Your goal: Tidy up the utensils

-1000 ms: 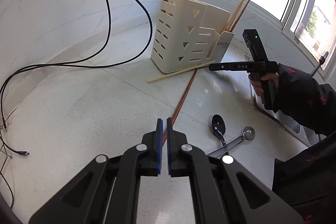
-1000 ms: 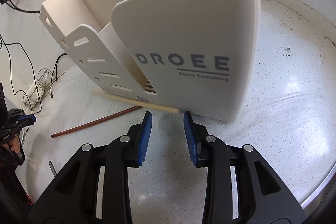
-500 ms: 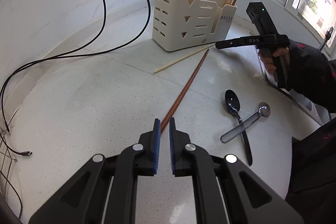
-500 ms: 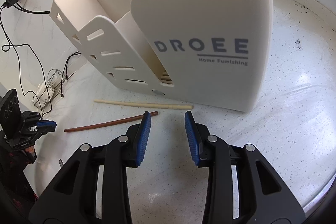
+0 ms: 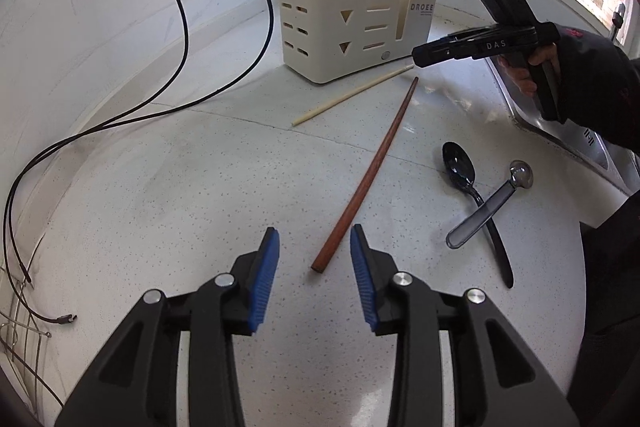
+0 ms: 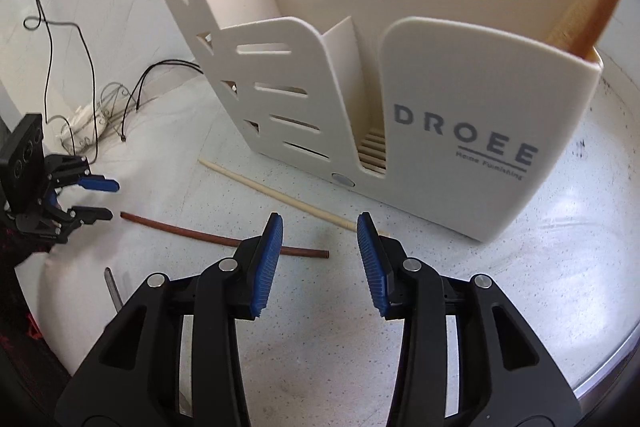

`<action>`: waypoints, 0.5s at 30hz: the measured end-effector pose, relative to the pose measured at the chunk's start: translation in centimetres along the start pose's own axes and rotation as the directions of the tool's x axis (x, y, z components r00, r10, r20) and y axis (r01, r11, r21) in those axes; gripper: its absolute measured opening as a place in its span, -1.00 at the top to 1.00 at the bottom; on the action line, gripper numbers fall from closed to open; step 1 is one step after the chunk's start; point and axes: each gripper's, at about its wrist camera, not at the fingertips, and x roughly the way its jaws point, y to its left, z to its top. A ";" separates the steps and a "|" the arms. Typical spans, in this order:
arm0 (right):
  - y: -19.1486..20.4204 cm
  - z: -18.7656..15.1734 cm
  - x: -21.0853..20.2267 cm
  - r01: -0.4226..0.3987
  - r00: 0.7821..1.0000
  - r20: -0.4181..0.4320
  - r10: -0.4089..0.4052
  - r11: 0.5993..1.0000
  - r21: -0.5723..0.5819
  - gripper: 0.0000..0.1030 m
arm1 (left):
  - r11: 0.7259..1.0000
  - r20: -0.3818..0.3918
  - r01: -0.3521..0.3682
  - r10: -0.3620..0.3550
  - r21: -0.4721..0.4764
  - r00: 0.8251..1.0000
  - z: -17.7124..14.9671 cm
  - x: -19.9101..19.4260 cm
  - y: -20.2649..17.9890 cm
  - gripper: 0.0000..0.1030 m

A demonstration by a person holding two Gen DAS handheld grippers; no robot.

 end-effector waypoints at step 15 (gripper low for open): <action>-0.4 0.3 2.0 0.067 0.996 -0.058 -0.074 0.990 -0.125 0.26 | 0.993 -0.038 0.071 -0.067 0.098 0.997 -0.9 1.8 -0.1 0.33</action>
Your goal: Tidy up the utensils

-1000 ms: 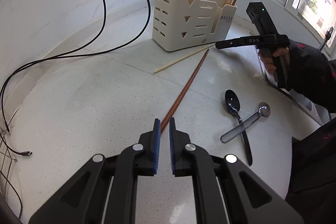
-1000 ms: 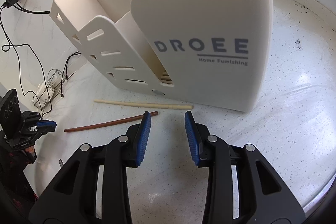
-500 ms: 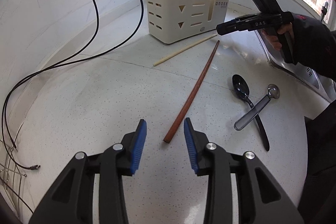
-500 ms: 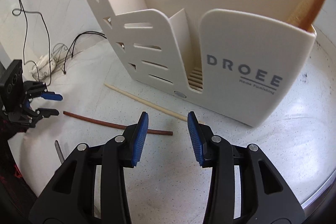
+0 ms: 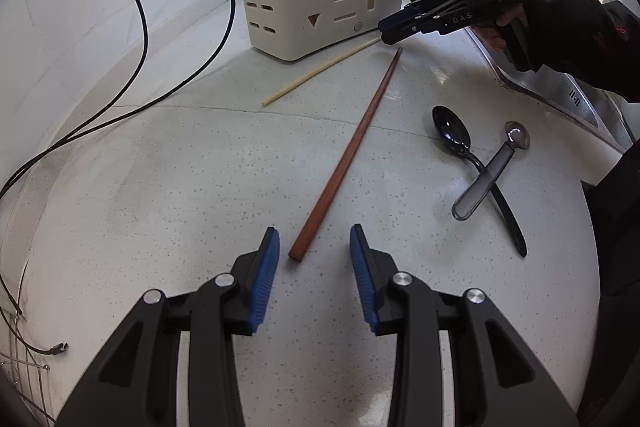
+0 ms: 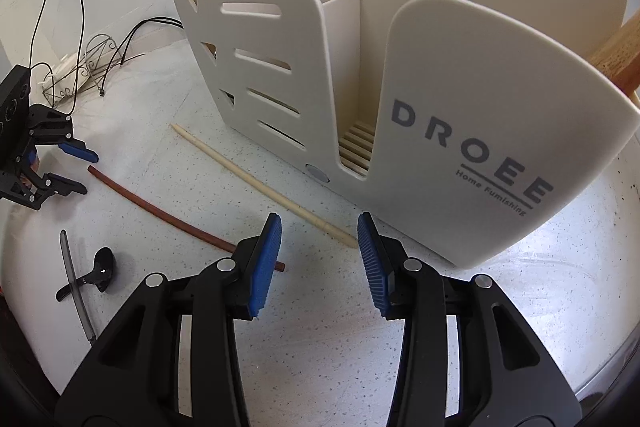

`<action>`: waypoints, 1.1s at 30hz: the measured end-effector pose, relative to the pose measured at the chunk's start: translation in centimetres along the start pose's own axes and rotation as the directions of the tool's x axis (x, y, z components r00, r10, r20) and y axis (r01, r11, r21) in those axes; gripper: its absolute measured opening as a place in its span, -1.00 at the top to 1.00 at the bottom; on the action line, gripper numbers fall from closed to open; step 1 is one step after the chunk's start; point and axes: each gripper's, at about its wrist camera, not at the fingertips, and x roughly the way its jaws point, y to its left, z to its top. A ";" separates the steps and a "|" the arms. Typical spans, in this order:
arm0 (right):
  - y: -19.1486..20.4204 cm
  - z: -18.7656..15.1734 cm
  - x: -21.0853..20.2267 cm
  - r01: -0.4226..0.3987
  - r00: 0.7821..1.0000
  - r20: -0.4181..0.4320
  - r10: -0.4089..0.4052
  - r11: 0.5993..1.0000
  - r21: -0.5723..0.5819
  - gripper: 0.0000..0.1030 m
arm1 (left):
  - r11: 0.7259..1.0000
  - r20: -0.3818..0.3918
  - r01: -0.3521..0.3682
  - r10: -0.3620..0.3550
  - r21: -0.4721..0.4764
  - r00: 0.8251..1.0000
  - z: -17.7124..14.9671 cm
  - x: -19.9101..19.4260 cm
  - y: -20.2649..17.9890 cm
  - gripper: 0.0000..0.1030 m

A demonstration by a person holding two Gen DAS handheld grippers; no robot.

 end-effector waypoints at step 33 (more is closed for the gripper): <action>0.5 -2.3 -3.0 -0.084 0.996 0.018 0.087 0.987 -0.138 1.00 | 0.998 0.078 0.060 -0.060 0.001 0.995 -0.6 -2.2 1.2 0.83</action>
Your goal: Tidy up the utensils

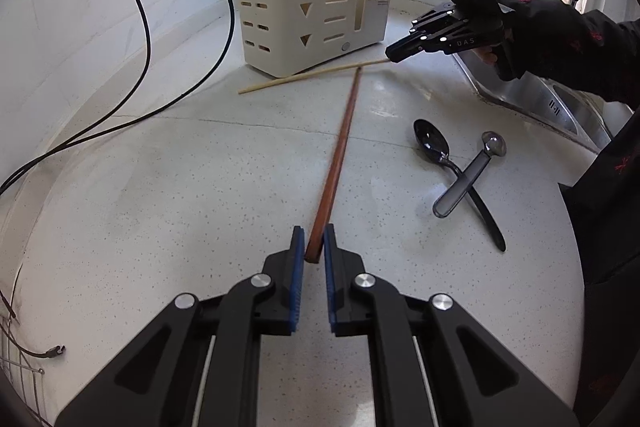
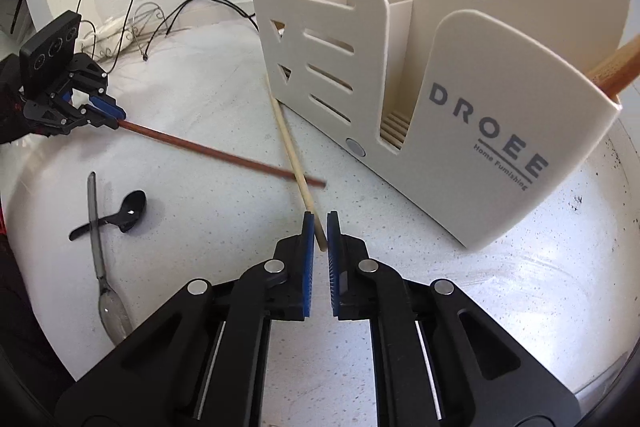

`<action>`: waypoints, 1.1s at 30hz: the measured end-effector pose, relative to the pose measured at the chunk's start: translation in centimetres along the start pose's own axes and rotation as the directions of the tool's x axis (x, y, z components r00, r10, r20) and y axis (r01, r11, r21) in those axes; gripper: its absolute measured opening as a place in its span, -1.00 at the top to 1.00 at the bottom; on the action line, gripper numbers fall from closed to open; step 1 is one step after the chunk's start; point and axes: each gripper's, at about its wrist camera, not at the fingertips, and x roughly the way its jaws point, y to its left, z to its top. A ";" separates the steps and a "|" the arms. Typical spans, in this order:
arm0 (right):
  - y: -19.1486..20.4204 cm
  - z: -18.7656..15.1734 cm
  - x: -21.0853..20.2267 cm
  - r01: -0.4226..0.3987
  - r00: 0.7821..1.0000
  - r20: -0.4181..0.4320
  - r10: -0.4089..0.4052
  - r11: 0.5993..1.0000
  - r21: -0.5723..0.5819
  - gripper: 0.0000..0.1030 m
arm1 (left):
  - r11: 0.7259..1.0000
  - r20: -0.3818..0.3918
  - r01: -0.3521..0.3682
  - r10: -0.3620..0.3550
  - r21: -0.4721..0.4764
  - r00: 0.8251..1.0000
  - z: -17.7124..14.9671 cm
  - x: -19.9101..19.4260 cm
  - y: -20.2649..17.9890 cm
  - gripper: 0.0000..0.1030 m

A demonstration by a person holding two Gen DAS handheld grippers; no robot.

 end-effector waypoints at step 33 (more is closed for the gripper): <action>-0.7 -0.4 1.6 0.101 0.995 -0.014 -0.101 0.994 0.048 0.52 | 0.994 0.103 -0.021 0.031 -0.103 0.994 0.0 -4.2 -0.7 0.84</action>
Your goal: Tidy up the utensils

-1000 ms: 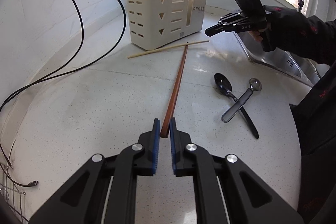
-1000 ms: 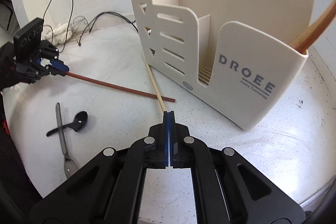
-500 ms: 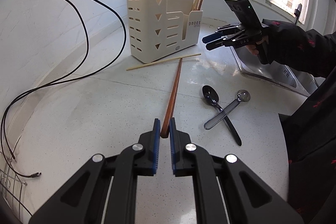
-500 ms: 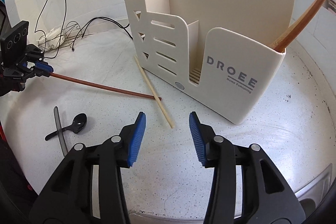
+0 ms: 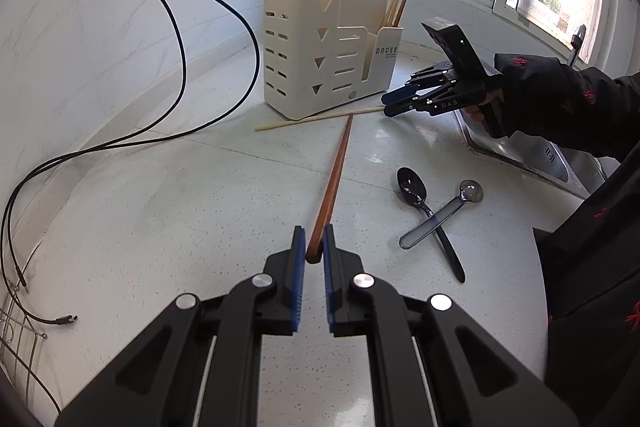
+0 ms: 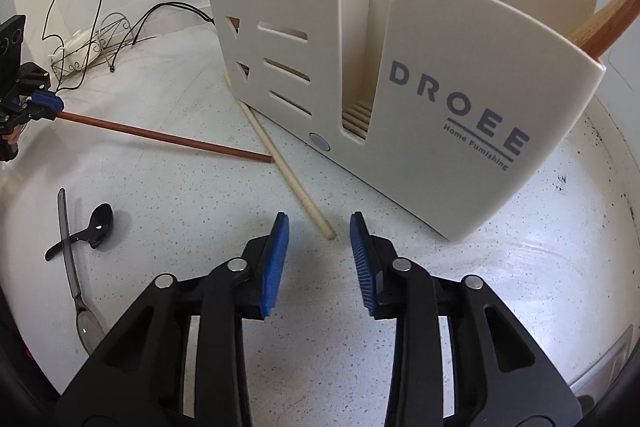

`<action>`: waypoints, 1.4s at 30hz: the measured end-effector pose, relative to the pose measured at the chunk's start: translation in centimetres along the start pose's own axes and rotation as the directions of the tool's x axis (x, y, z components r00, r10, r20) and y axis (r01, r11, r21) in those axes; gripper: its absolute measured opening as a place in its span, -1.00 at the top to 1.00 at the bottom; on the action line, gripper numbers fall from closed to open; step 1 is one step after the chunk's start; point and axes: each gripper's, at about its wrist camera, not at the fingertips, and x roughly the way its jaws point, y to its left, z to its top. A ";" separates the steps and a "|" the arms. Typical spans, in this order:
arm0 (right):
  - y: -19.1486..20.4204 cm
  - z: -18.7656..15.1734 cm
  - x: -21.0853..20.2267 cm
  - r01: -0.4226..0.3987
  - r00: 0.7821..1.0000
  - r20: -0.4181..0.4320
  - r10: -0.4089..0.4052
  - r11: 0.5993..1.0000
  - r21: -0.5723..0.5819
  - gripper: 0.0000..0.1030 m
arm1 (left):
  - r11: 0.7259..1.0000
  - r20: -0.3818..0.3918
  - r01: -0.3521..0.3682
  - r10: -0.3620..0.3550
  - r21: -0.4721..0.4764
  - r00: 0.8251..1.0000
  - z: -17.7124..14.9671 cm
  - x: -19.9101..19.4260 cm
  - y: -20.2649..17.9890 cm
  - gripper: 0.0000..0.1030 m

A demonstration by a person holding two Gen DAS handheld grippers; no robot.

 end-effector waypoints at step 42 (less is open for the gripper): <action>0.3 -0.8 -2.1 -0.019 0.999 0.049 0.016 0.998 0.064 0.39 | 0.999 -0.034 -0.044 0.044 -0.021 0.998 -1.8 0.9 -0.4 0.40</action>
